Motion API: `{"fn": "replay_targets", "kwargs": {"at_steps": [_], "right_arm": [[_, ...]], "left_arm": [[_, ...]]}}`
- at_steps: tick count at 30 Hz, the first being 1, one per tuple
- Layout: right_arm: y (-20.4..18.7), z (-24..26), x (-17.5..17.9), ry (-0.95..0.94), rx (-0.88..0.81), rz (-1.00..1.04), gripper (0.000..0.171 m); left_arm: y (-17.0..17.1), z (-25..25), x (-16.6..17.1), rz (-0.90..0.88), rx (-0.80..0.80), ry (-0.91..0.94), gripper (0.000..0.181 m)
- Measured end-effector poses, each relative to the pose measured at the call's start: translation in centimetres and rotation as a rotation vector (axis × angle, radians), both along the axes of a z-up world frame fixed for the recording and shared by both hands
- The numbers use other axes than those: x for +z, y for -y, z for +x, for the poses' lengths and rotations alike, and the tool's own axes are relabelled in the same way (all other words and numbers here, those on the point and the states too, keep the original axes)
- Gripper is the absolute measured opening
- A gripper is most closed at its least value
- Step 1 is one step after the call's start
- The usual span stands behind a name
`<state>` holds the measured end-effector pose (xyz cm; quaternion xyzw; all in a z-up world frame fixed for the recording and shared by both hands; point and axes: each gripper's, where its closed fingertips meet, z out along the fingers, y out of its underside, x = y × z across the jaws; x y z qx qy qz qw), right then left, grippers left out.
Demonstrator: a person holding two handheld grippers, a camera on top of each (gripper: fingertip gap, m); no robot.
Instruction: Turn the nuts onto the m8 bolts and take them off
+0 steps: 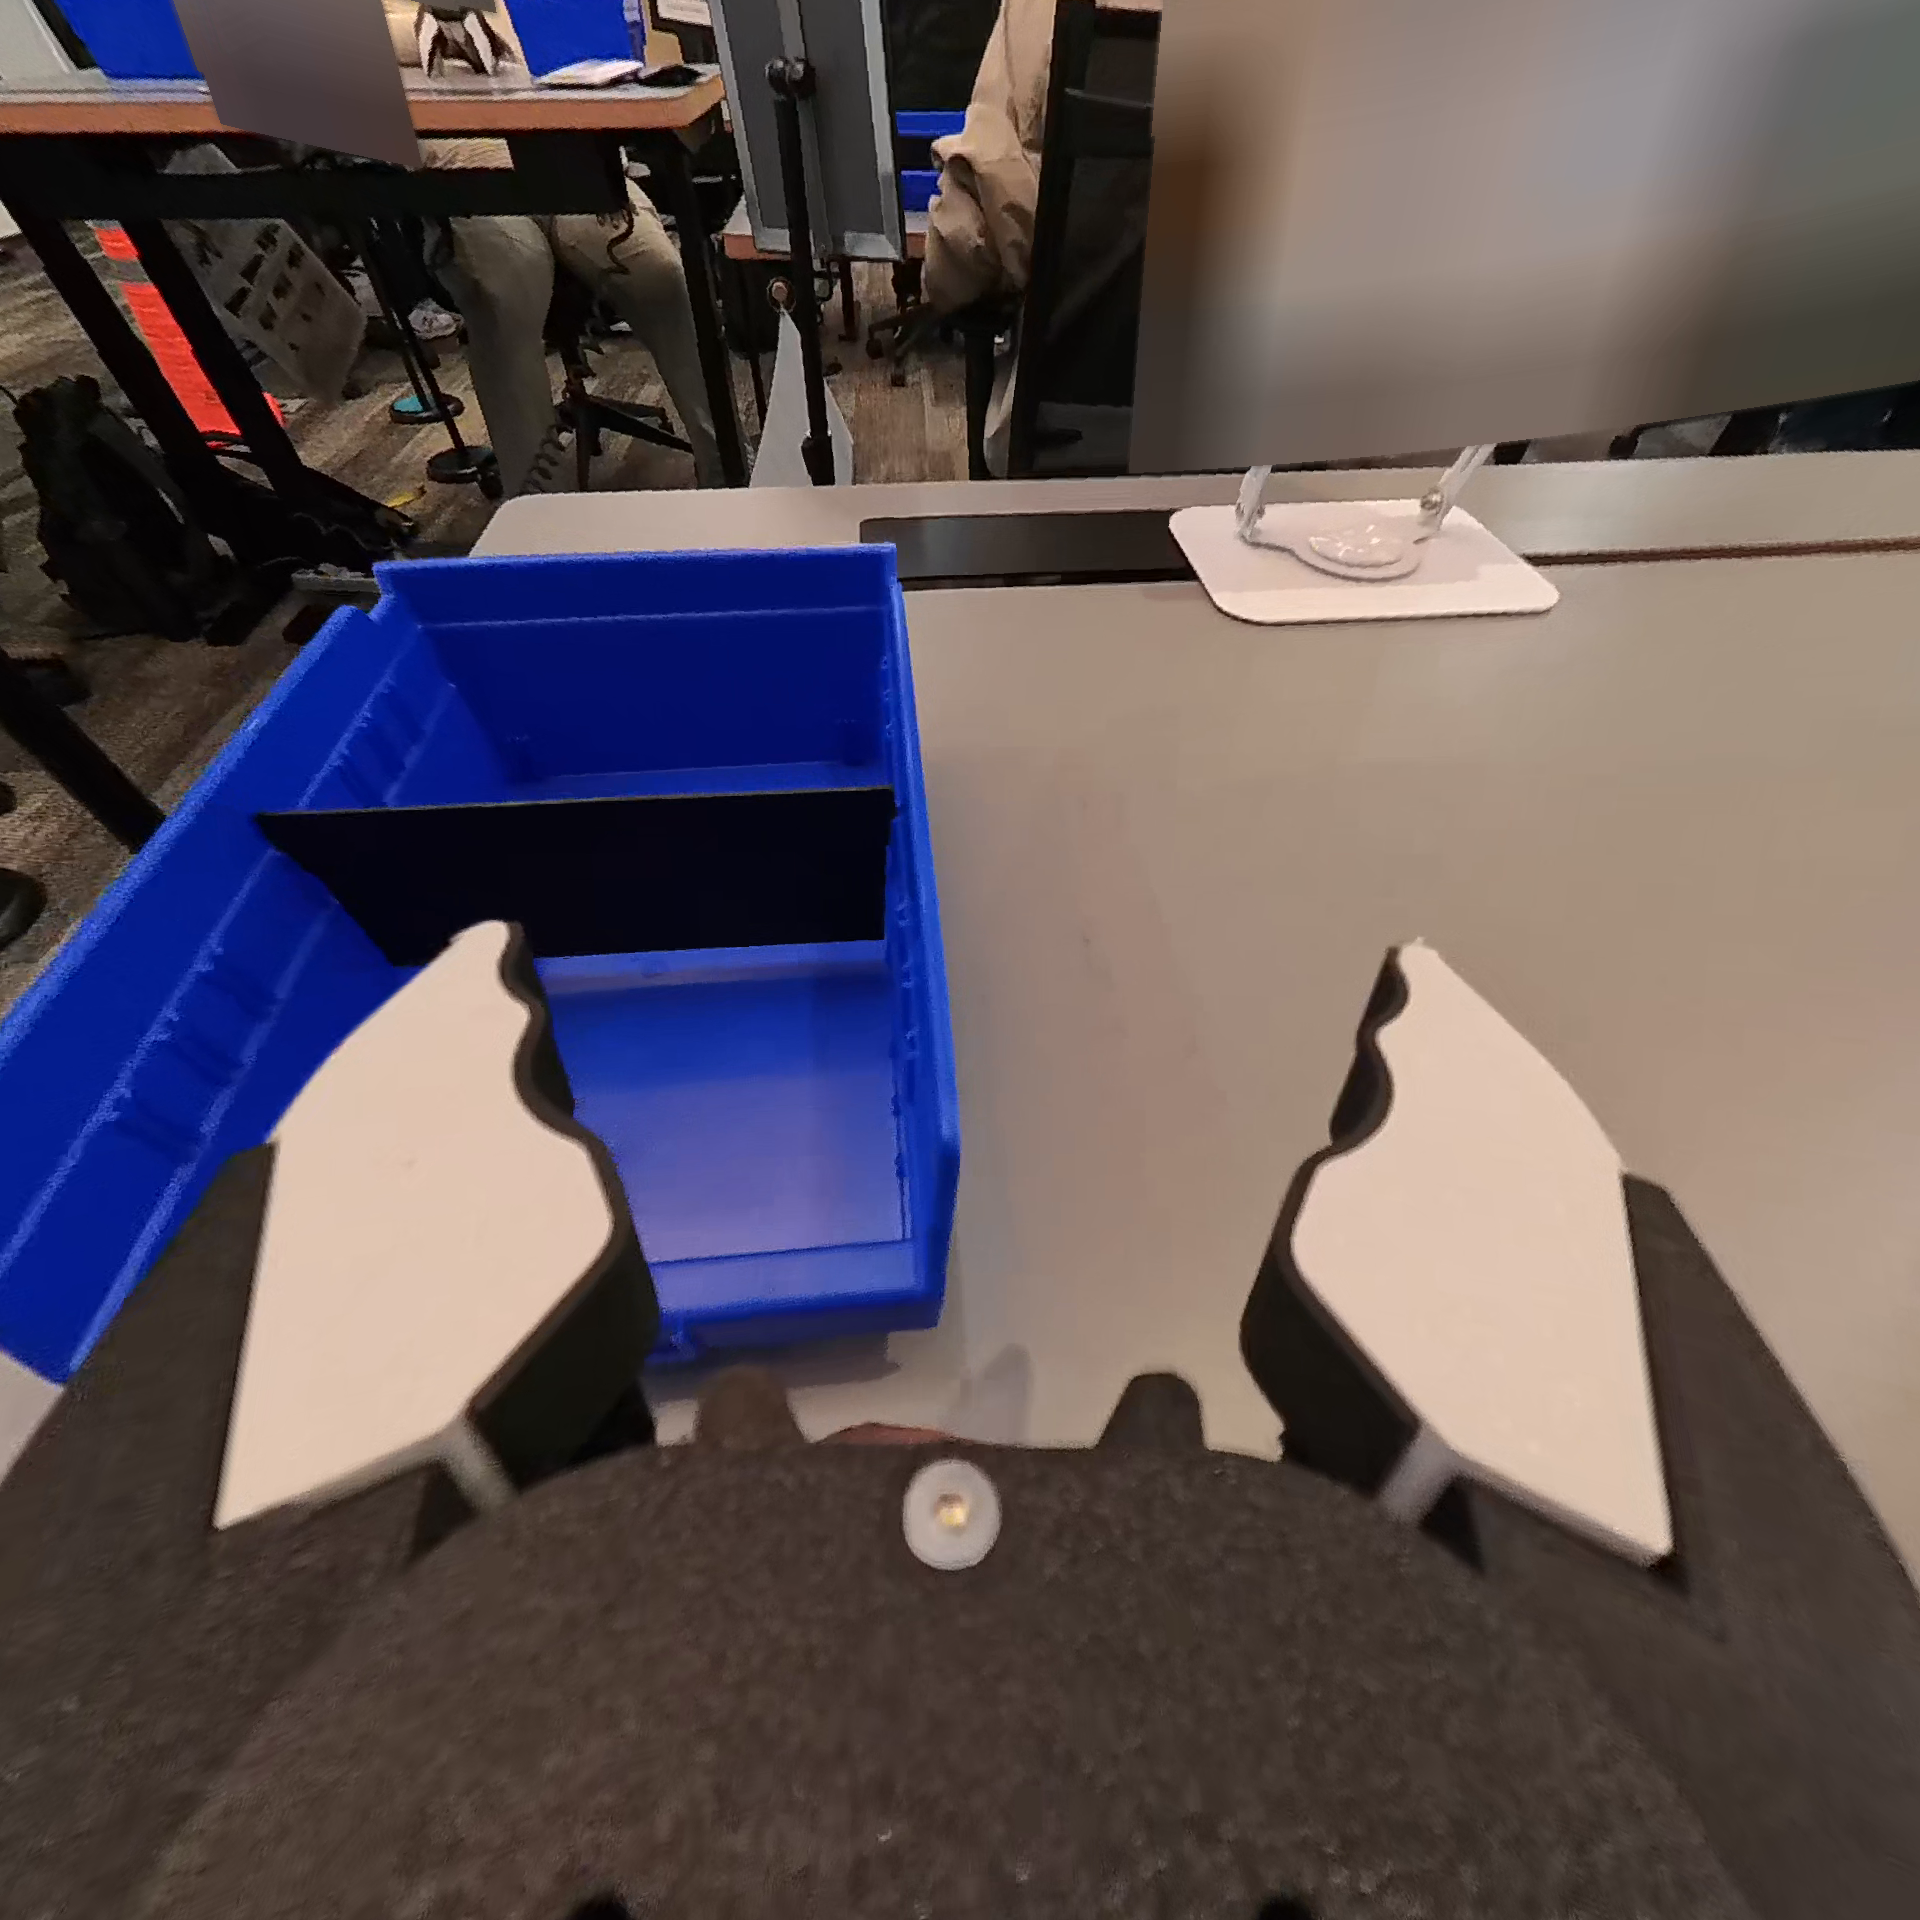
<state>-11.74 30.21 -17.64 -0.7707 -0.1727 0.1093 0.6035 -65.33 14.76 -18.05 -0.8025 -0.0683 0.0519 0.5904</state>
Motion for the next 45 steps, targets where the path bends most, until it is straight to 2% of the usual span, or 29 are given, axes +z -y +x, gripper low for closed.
{"fn": "replay_targets", "kwargs": {"at_steps": [7, 21, 35, 40, 45], "right_arm": [[0.0, -0.1, -0.2, -0.001, 0.004, -0.006, 0.143], [0.3, -0.3, -0.3, -0.008, 0.028, -0.019, 0.139], [0.1, -0.5, -0.3, 0.0, 0.032, -0.021, 0.139], [0.0, -0.7, -0.4, 0.003, 0.04, -0.027, 0.138], [0.0, -0.7, -0.3, 0.005, 0.043, -0.025, 0.137]], "left_arm": [[-0.6, 0.3, -0.1, -0.061, -0.06, 0.015, 0.126], [-1.7, 0.0, 0.3, -0.113, -0.072, -0.026, 0.117], [-2.9, -1.3, -2.0, -0.269, -0.053, -0.084, 0.116], [-3.4, -1.5, -2.5, -0.297, -0.074, -0.07, 0.102], [-3.9, -2.1, -4.1, -0.401, -0.079, -0.061, 0.099]]}}
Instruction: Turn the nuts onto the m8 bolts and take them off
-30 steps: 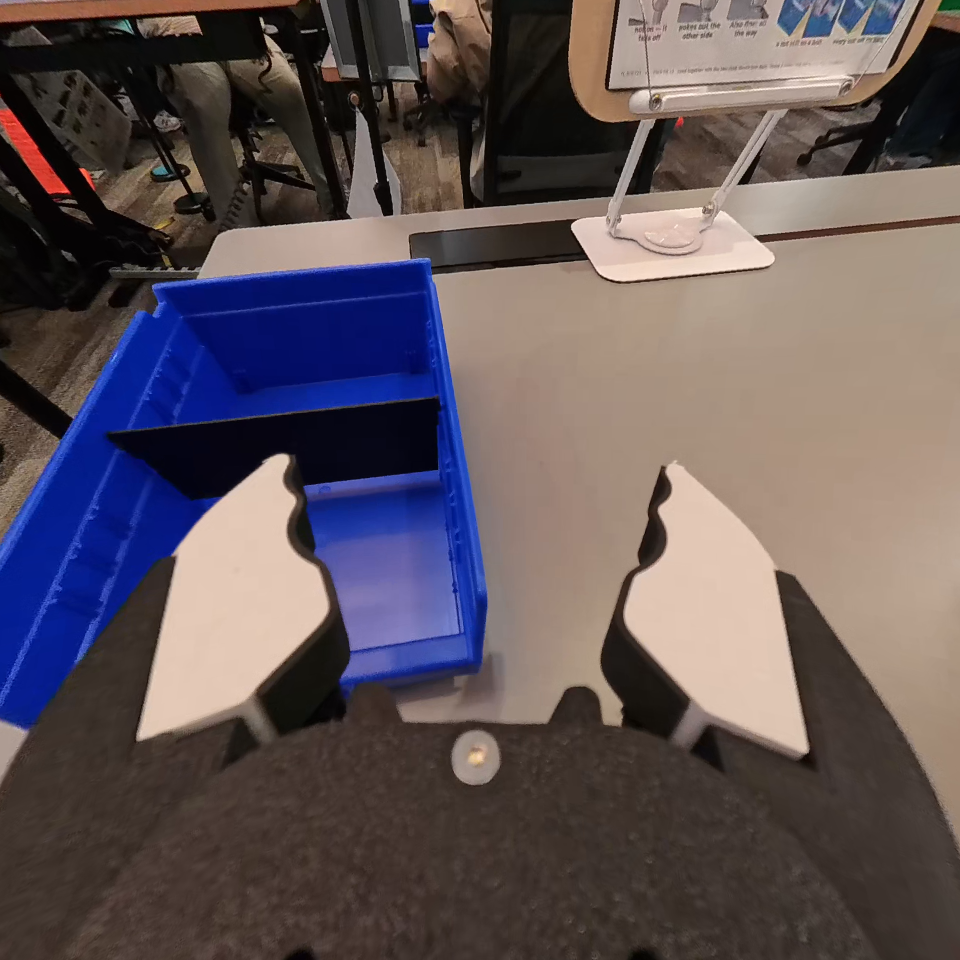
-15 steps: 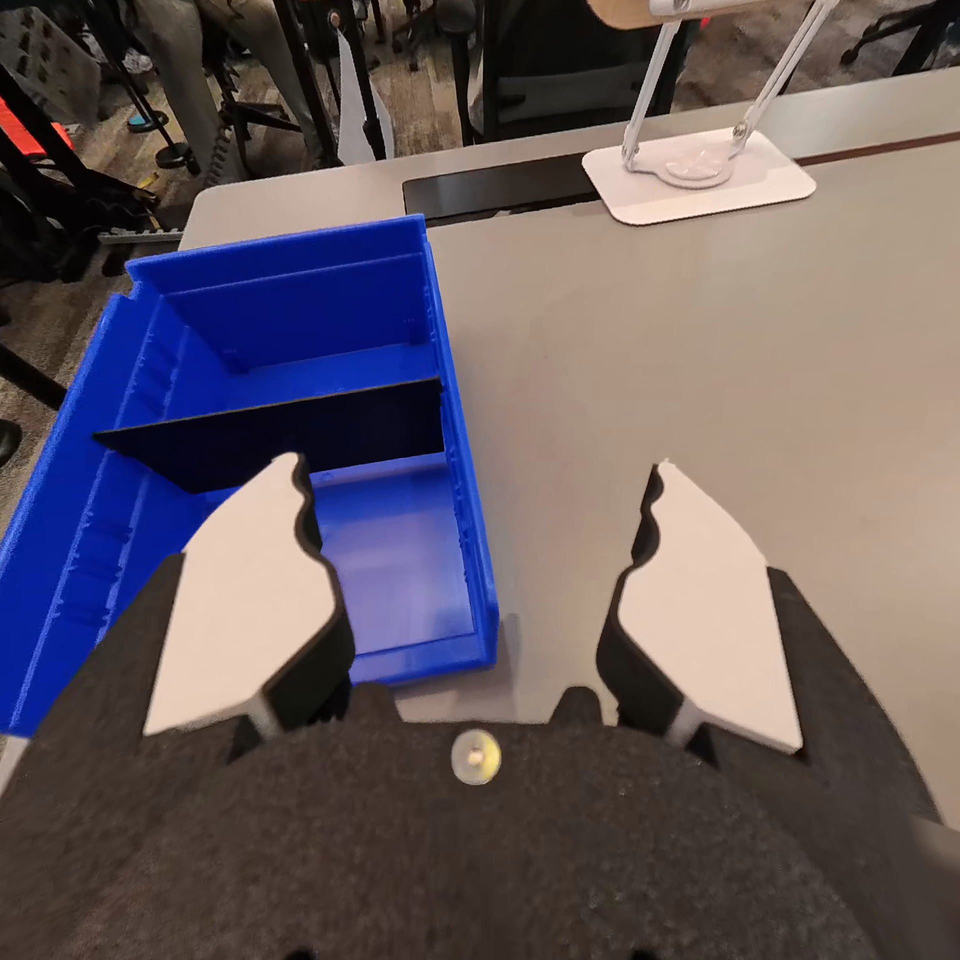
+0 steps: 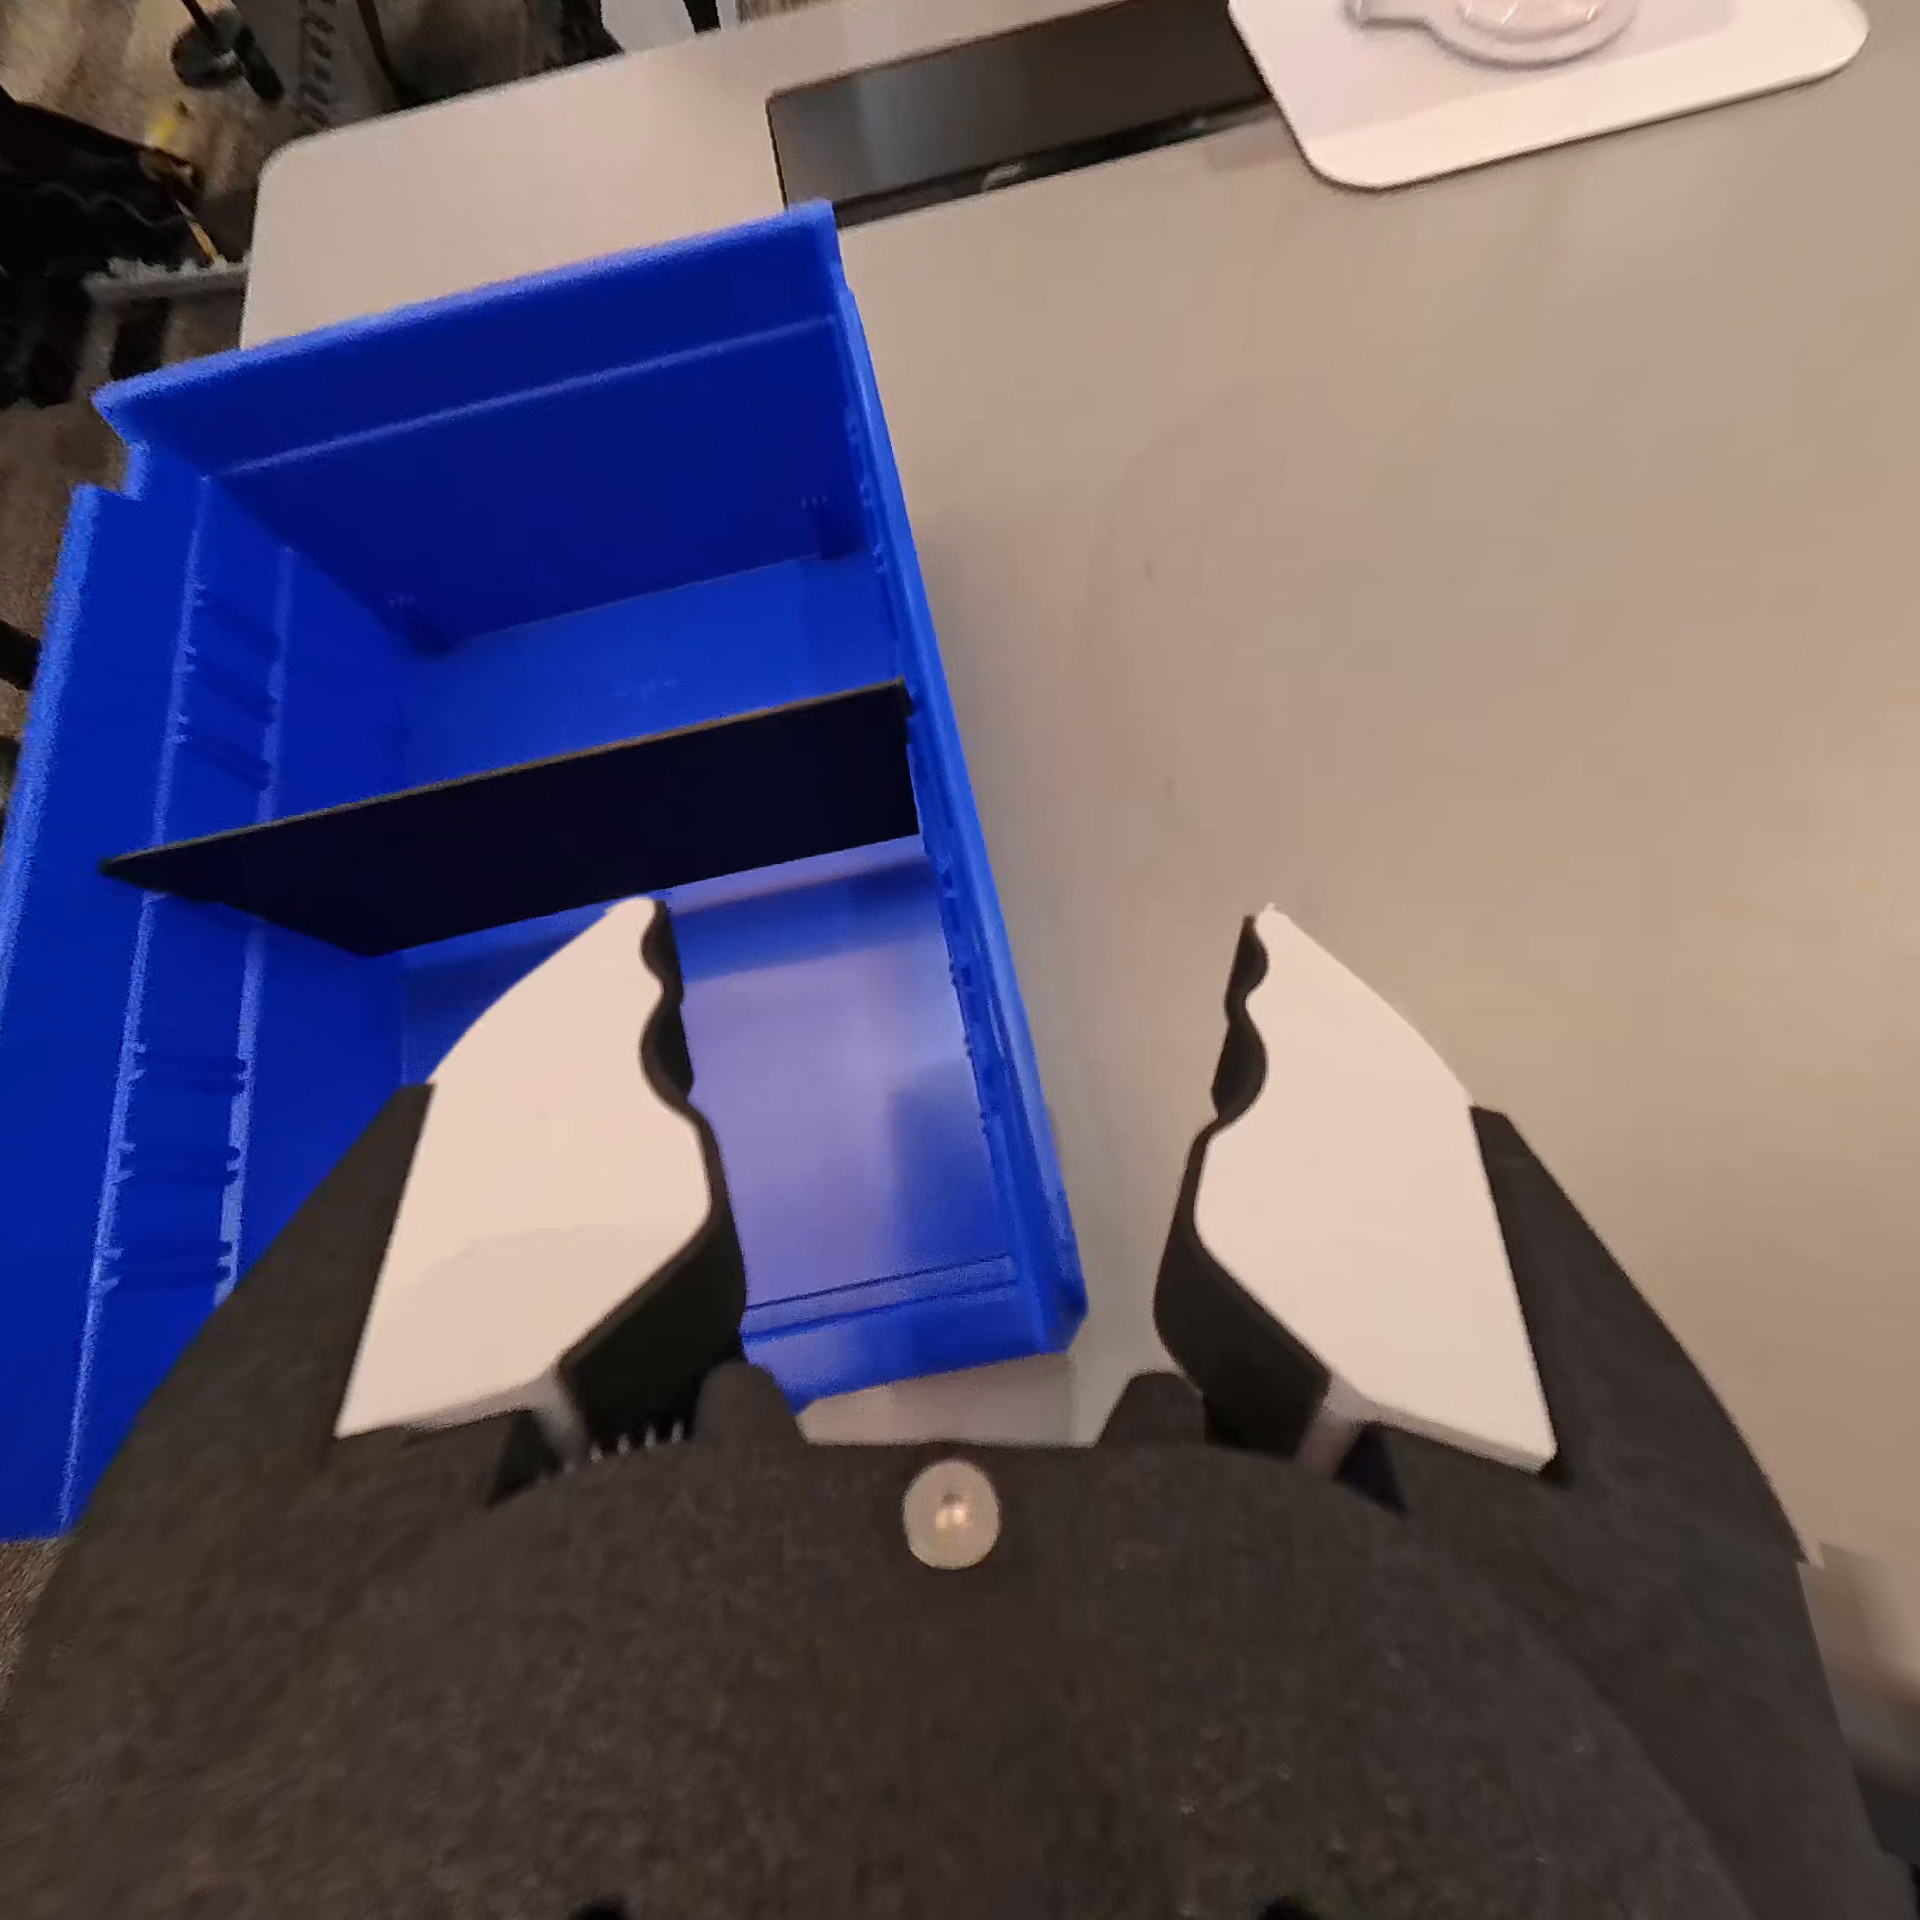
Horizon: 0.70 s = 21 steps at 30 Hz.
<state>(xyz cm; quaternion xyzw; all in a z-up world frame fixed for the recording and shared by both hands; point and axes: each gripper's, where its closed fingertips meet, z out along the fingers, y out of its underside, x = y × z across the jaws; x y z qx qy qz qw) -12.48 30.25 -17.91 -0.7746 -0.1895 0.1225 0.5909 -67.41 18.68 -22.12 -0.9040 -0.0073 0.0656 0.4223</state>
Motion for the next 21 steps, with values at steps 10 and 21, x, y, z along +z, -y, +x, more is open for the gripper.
{"fn": "replay_targets", "kwargs": {"at_steps": [10, 21], "right_arm": [[0.2, -0.4, -0.6, -0.012, 0.027, -0.027, 0.131], [0.1, -0.2, -0.5, -0.003, 0.015, -0.022, 0.131]], "left_arm": [[-0.9, -0.1, -1.1, -0.13, -0.038, -0.004, 0.083], [-0.4, 0.1, -2.0, -0.147, -0.045, 0.023, 0.079]]}}
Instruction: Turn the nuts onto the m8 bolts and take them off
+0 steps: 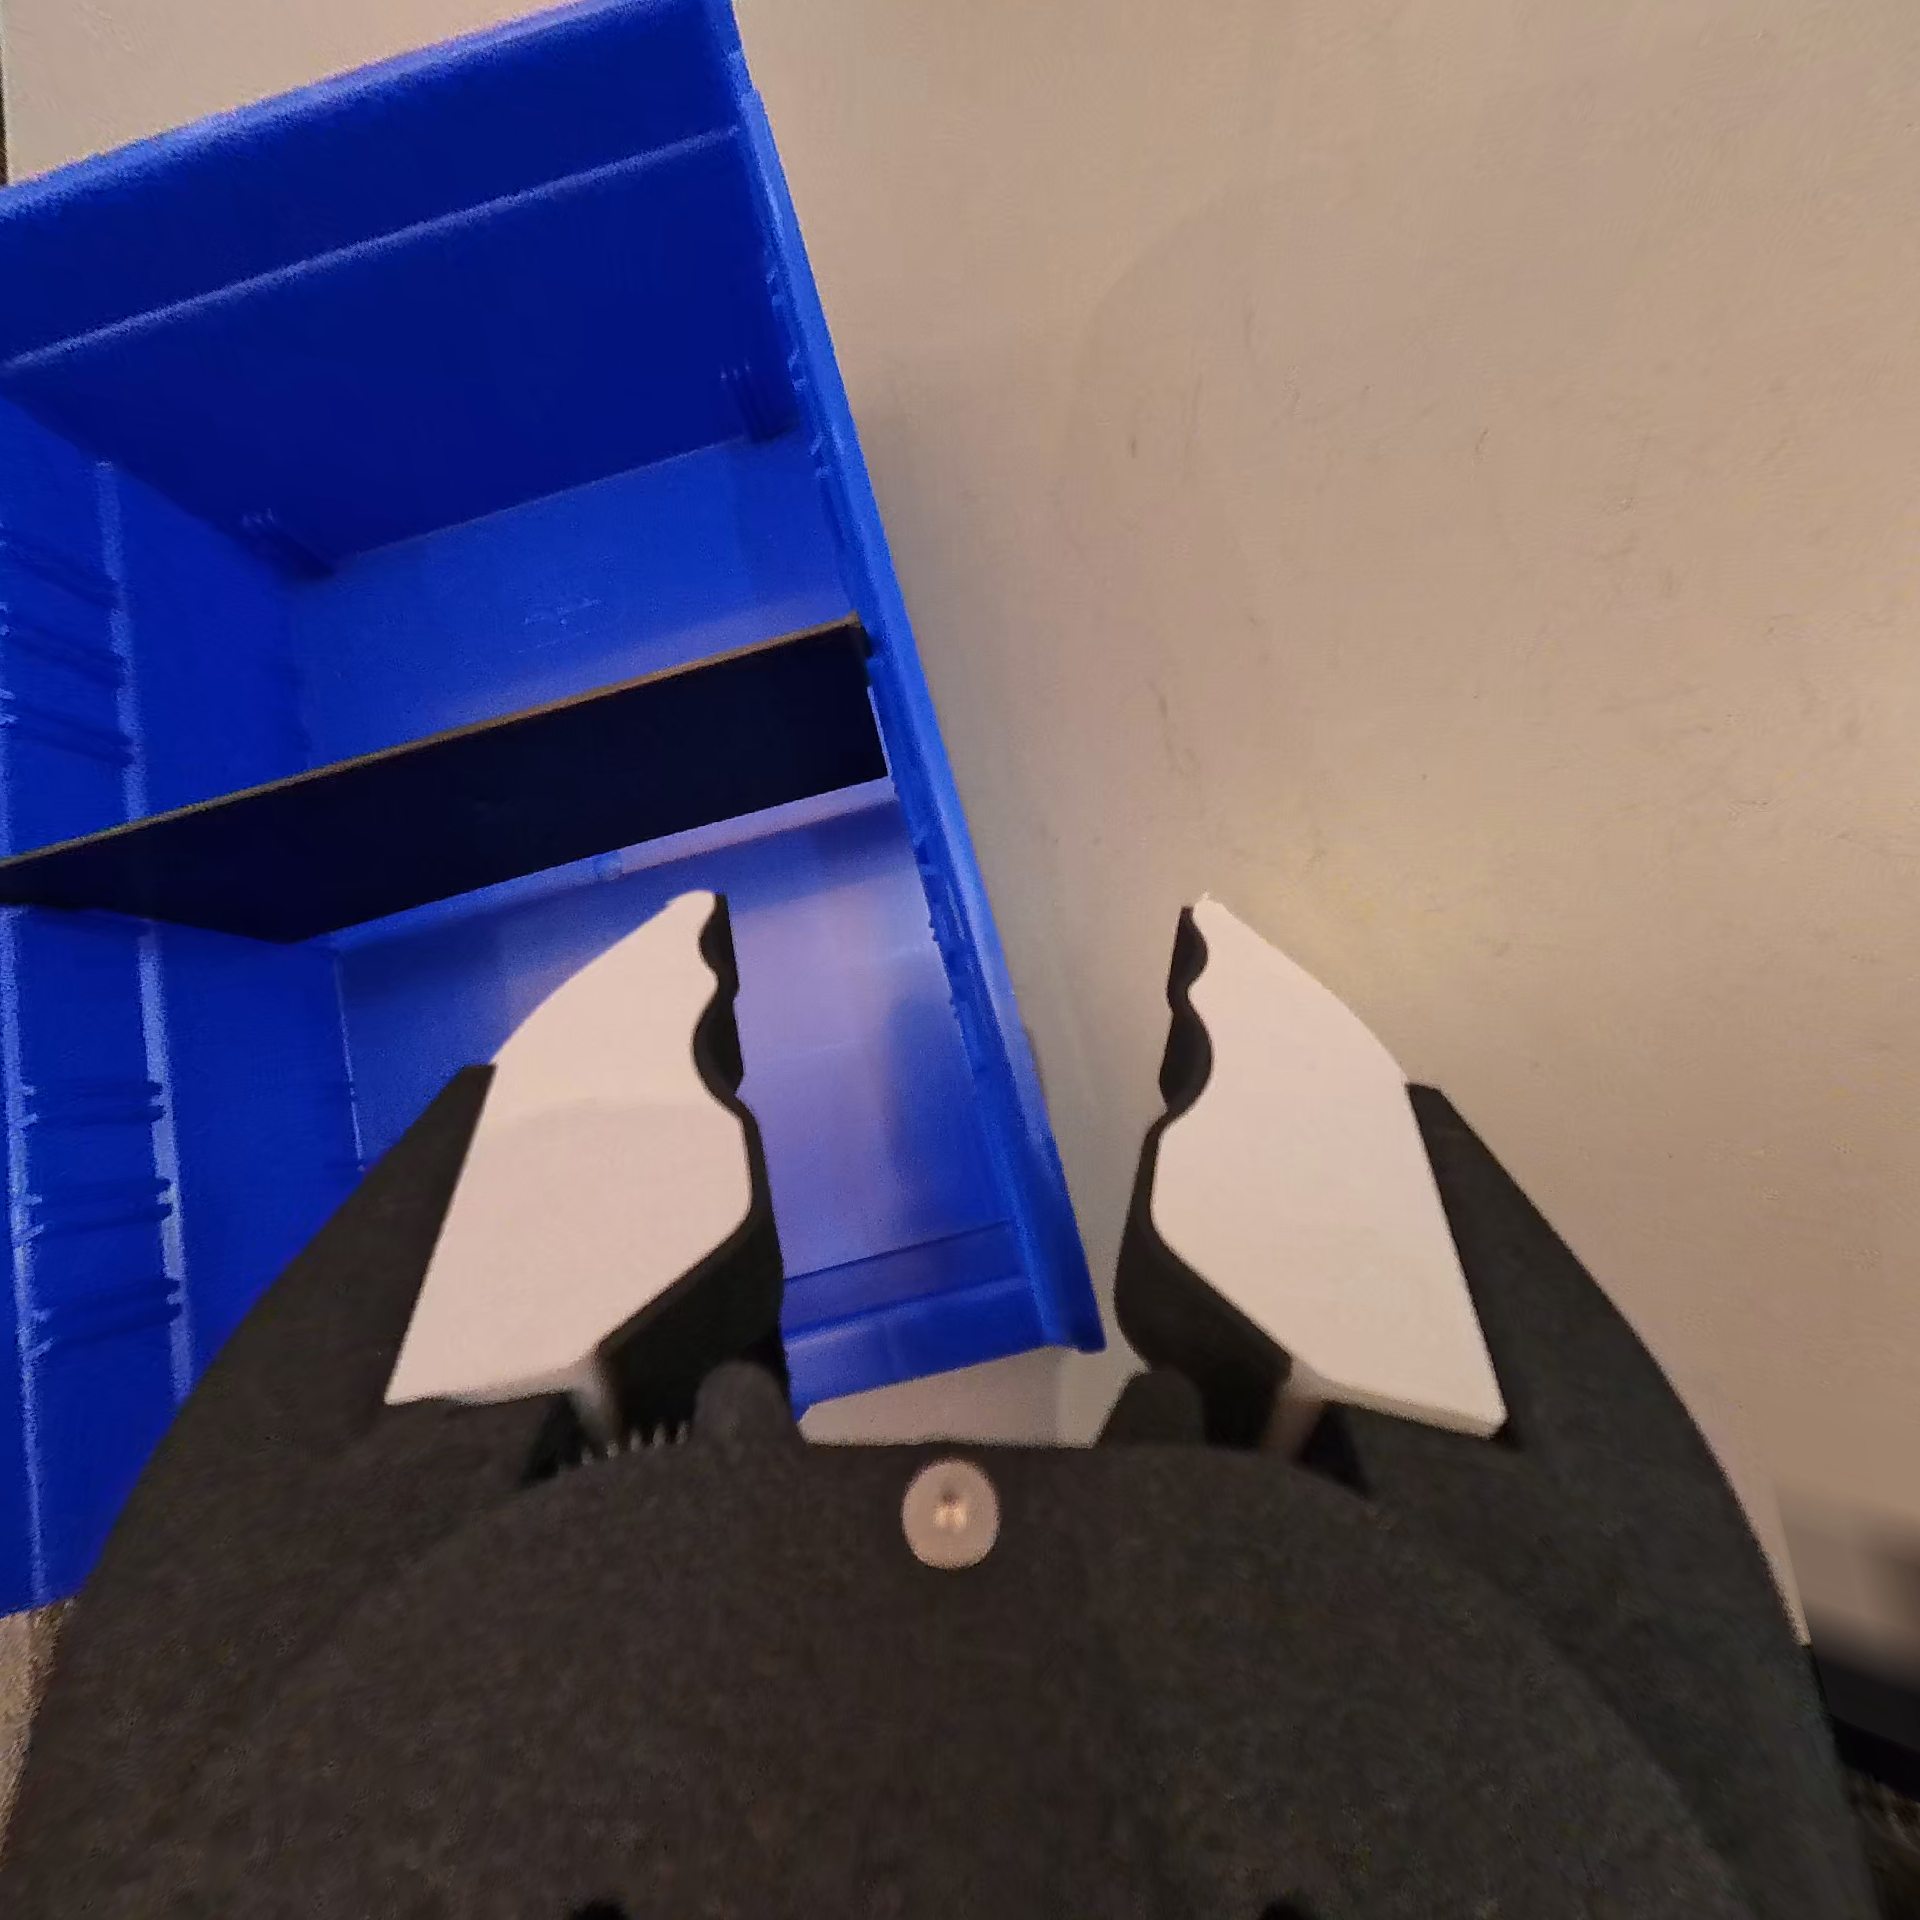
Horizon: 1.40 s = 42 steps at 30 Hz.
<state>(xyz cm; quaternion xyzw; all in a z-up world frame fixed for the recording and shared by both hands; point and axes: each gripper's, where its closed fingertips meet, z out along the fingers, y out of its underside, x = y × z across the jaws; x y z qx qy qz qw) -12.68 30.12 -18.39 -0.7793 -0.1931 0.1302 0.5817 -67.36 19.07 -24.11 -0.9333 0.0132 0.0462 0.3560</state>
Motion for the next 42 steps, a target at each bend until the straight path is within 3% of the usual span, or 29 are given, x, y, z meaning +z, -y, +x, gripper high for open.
{"fn": "replay_targets", "kwargs": {"at_steps": [14, 25, 32, 37, 42], "right_arm": [[-0.1, 0.0, -0.2, 0.004, -0.004, -0.002, 0.131], [0.1, 0.1, -0.2, 0.005, -0.005, -0.007, 0.132], [0.0, 0.1, -0.1, 0.001, -0.002, -0.007, 0.132], [-0.1, 0.1, -0.2, -0.001, -0.002, -0.012, 0.131], [0.0, 0.4, -0.1, -0.014, -0.002, -0.009, 0.13]], "left_arm": [[0.2, 0.2, -0.6, -0.027, -0.013, 0.005, 0.076], [-0.5, 0.2, -1.4, -0.052, -0.047, -0.008, 0.061], [-0.6, -0.4, -3.0, -0.135, -0.046, -0.033, 0.06], [-0.5, -1.3, -3.2, -0.209, -0.041, -0.142, 0.012], [-0.5, -1.6, -3.0, -0.254, 0.027, -0.063, 0.006]]}}
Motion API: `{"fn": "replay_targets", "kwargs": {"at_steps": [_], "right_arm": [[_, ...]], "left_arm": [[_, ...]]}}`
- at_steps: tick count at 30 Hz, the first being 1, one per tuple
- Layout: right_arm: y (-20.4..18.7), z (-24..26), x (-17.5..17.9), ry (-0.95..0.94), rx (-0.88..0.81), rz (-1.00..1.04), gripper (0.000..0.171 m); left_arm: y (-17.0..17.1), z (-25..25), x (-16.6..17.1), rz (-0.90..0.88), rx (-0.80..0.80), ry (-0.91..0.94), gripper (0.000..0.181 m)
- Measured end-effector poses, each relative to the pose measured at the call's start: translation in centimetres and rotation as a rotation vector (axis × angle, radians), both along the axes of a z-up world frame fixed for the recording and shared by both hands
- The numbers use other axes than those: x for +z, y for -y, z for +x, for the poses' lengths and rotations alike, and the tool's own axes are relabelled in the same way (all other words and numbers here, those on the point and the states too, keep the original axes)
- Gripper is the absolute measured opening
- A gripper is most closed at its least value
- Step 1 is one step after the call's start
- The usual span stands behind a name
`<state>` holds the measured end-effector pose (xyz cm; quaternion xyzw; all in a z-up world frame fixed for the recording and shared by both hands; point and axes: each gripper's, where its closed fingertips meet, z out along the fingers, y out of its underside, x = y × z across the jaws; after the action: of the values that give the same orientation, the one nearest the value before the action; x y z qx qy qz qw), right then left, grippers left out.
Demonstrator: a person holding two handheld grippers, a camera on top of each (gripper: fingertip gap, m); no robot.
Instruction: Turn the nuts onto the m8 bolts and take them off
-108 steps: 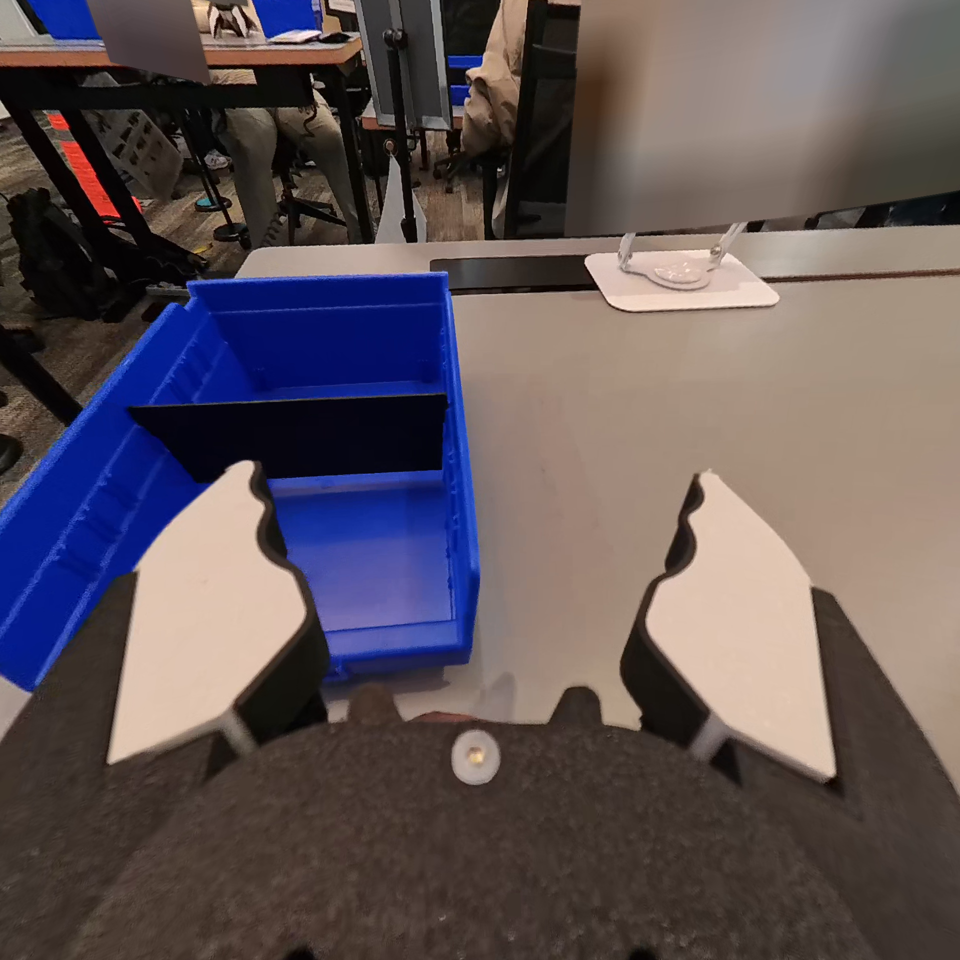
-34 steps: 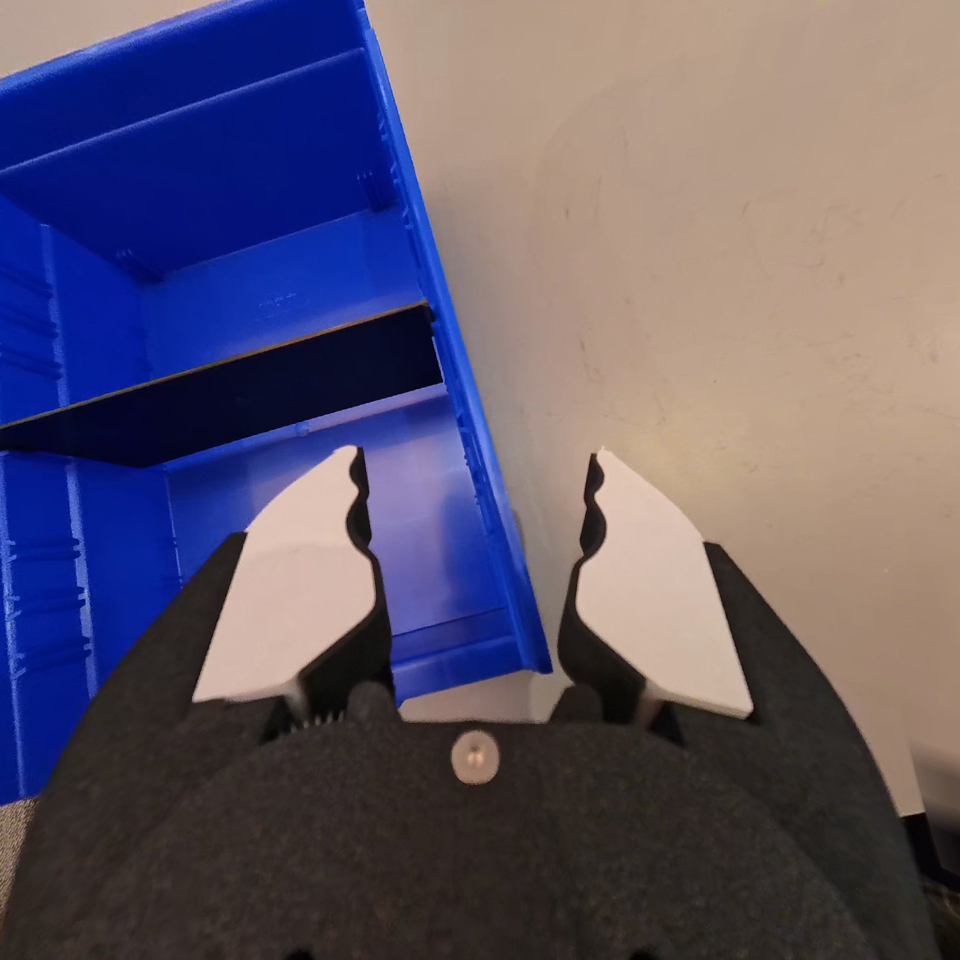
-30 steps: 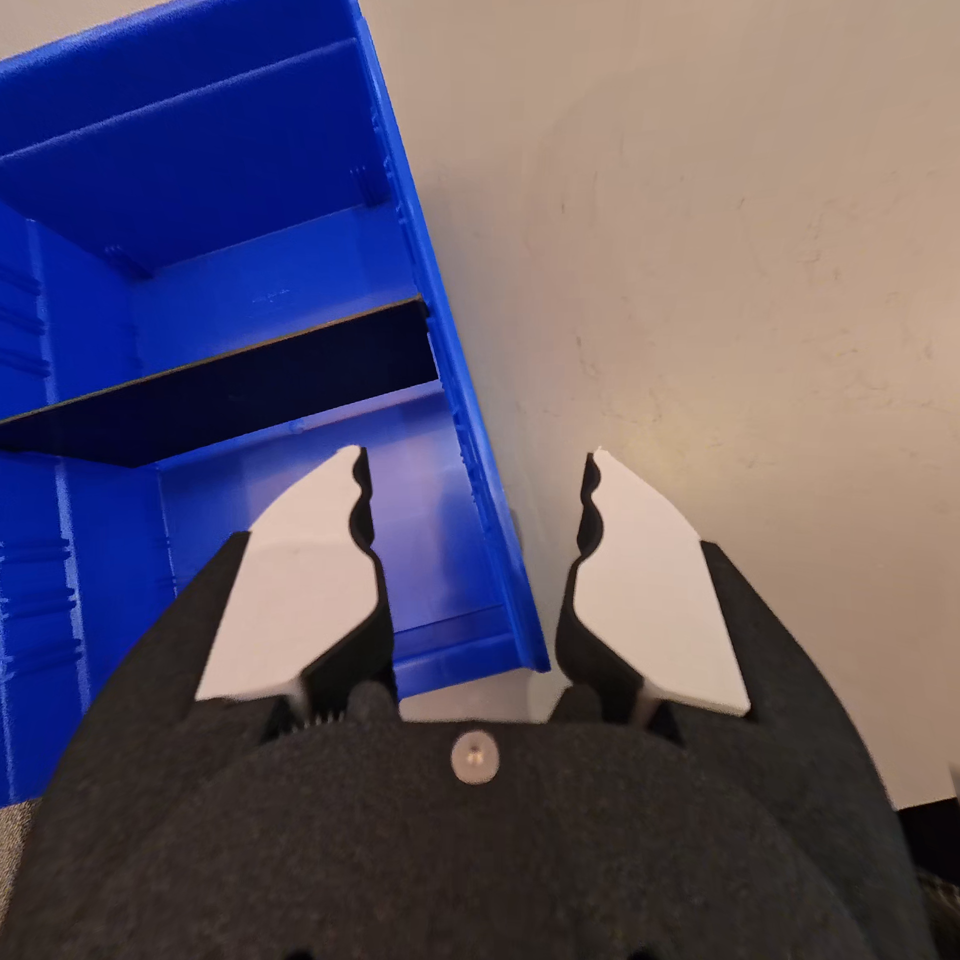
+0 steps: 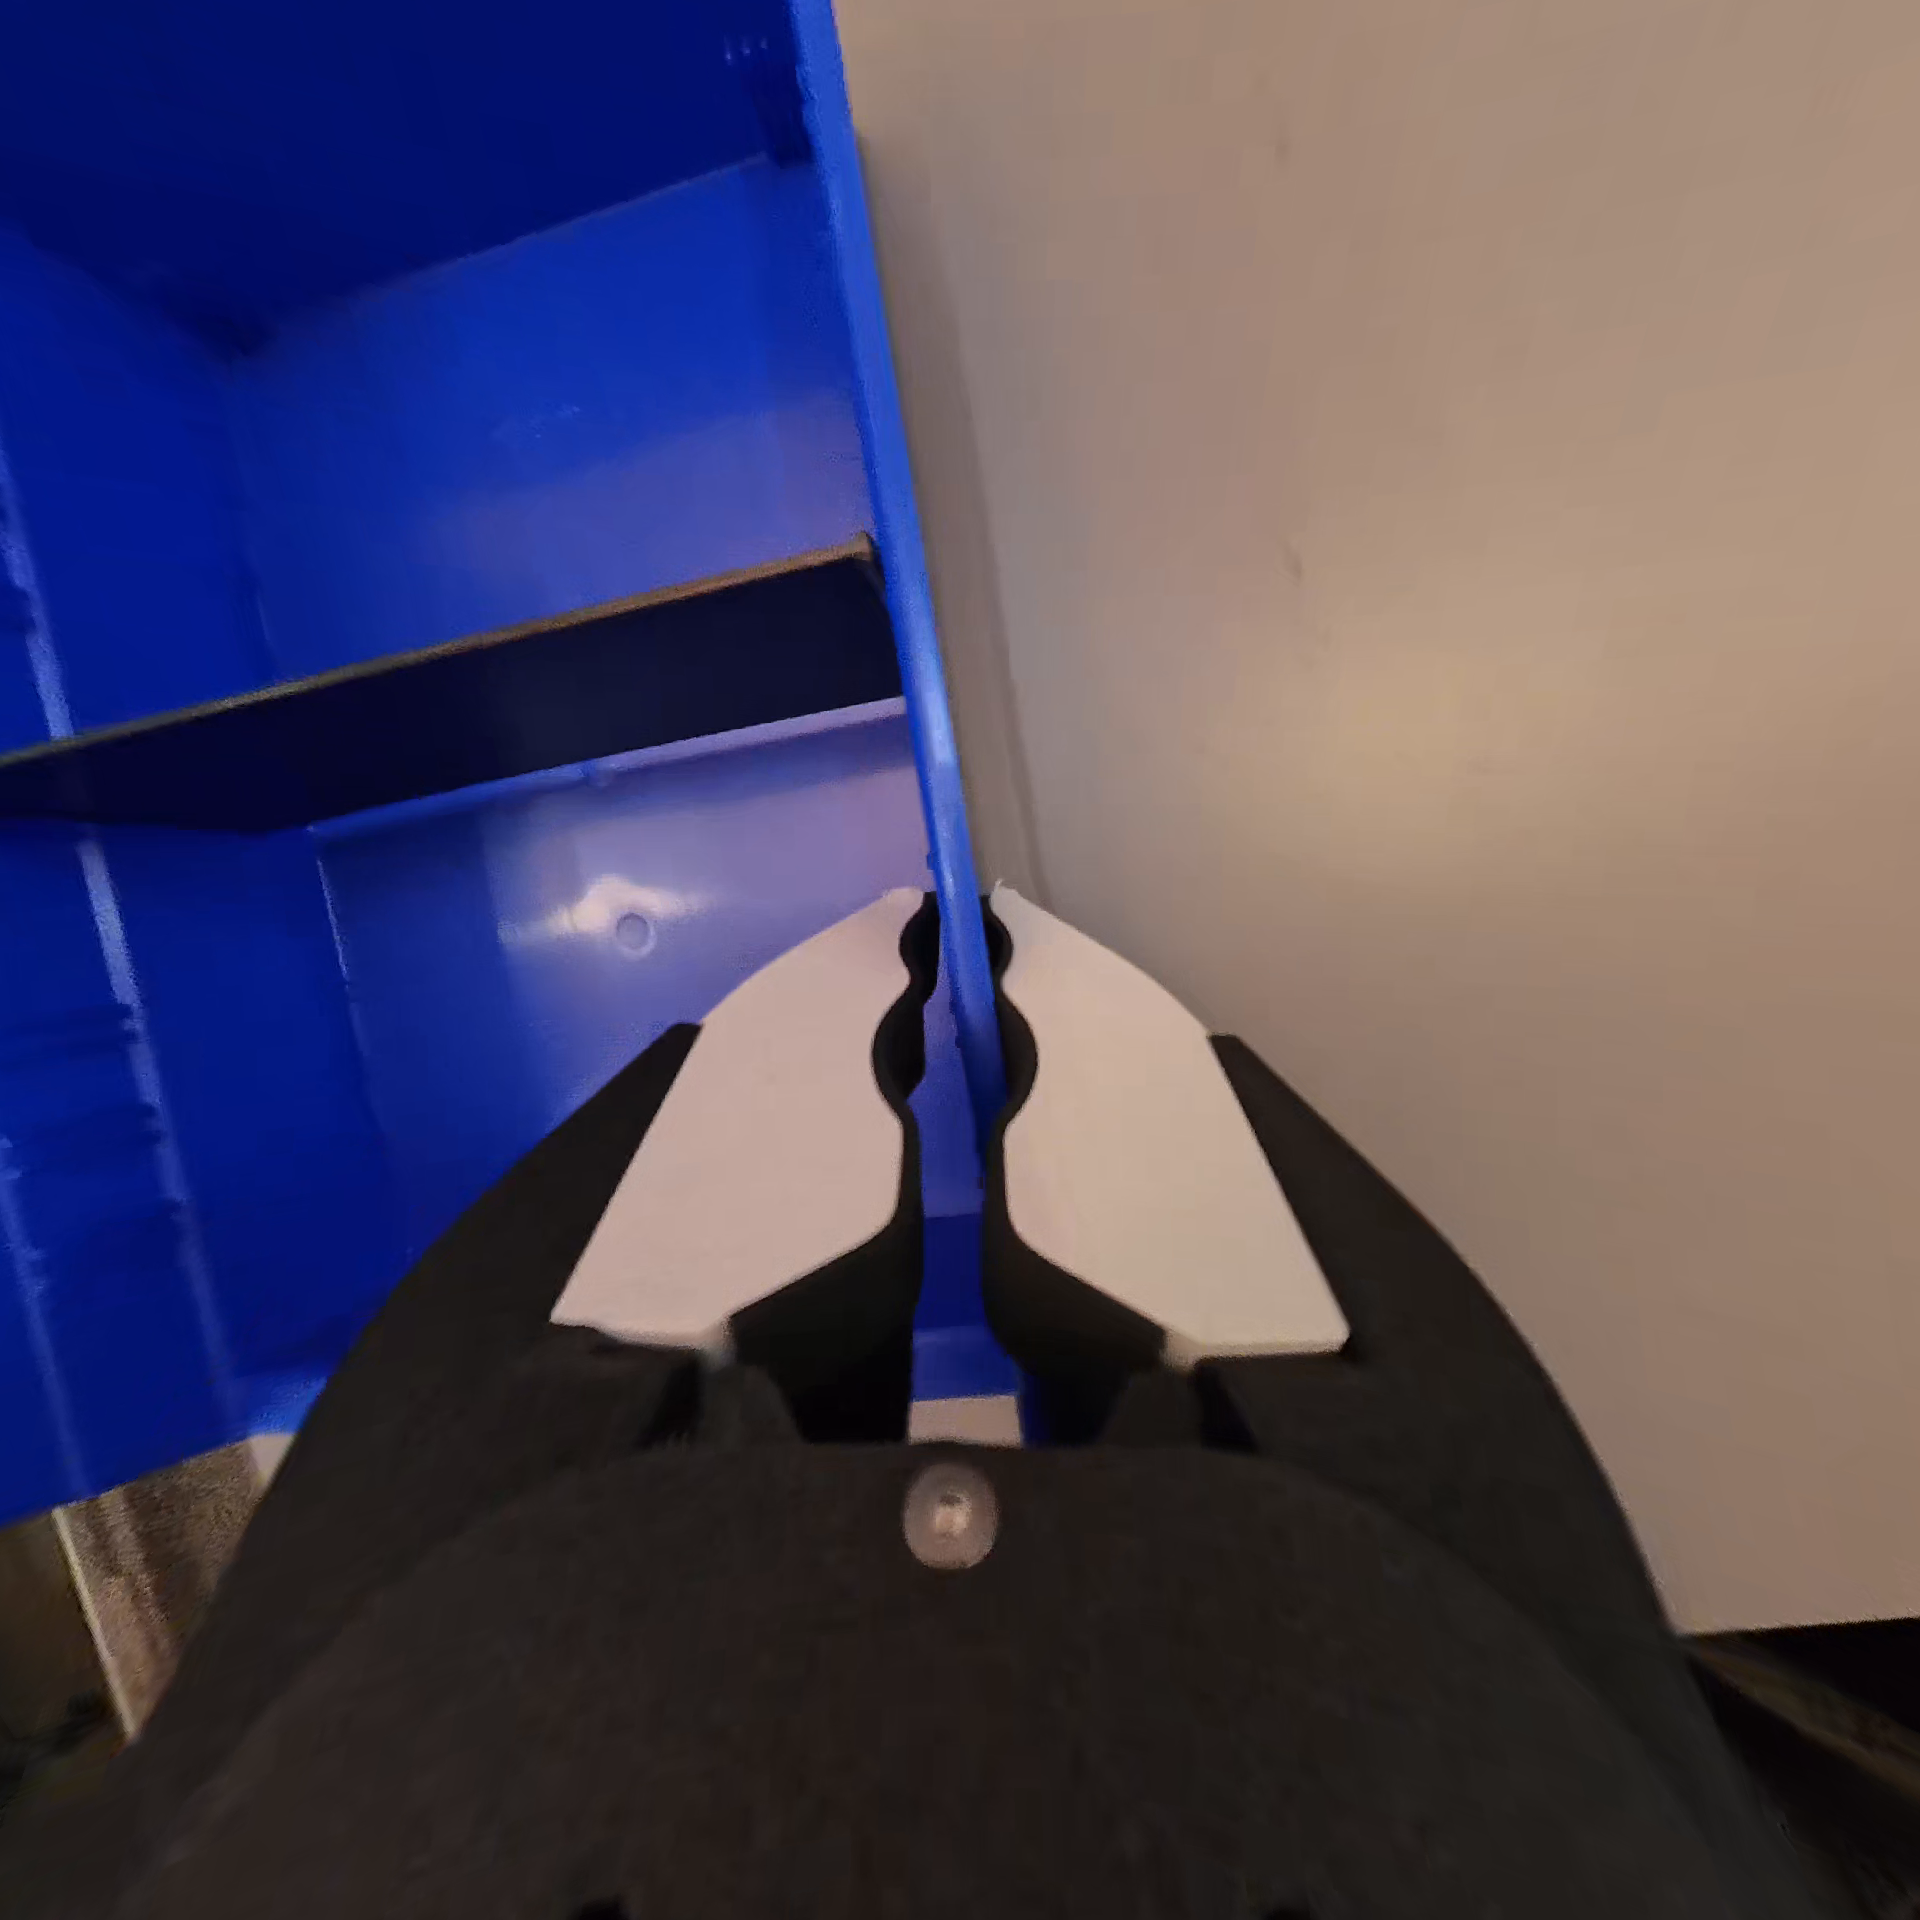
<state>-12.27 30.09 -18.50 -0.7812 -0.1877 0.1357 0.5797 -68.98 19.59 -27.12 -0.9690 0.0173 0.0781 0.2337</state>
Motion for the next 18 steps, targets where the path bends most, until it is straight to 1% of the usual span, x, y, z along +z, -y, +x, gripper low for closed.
{"fn": "replay_targets", "kwargs": {"at_steps": [4, 9, 14, 18], "right_arm": [[0.3, 0.5, -0.2, -0.008, -0.003, 0.002, 0.128], [0.7, 1.4, -0.1, -0.025, -0.009, 0.009, 0.127], [1.1, 2.1, -0.2, -0.041, 0.0, 0.009, 0.126], [1.5, 3.0, 0.0, -0.059, 0.003, 0.02, 0.124]], "left_arm": [[-0.1, 0.7, 0.0, 0.005, 0.023, 0.02, 0.005], [-0.6, 3.2, 0.4, 0.03, 0.011, 0.047, 0.004], [-1.4, 7.6, 0.9, 0.032, -0.025, 0.079, 0.003], [-2.0, 12.1, 1.3, 0.02, -0.076, 0.091, 0.003]]}}
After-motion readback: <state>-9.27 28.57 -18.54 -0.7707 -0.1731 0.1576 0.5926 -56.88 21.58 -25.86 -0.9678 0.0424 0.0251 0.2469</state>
